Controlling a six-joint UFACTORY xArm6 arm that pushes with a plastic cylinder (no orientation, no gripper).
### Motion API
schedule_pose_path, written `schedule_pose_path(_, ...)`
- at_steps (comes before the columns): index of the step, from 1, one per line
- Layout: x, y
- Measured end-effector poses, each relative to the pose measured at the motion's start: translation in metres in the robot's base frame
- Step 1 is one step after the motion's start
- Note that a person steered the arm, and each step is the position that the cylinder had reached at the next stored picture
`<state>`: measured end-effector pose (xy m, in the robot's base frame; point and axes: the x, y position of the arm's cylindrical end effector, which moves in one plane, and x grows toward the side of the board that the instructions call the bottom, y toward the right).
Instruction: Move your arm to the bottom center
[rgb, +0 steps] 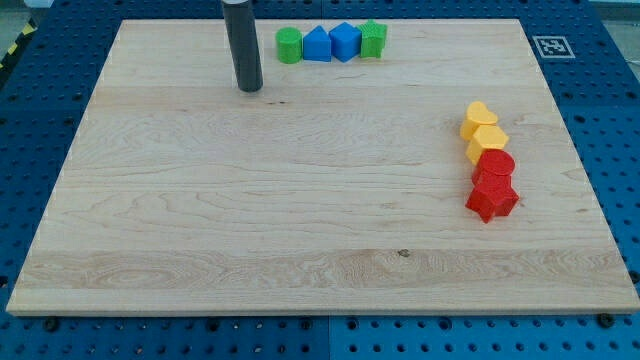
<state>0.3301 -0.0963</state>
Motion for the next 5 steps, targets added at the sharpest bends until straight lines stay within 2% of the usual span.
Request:
schedule_pose_path(3, 0.003, 0.0)
schedule_pose_path(5, 0.028, 0.0)
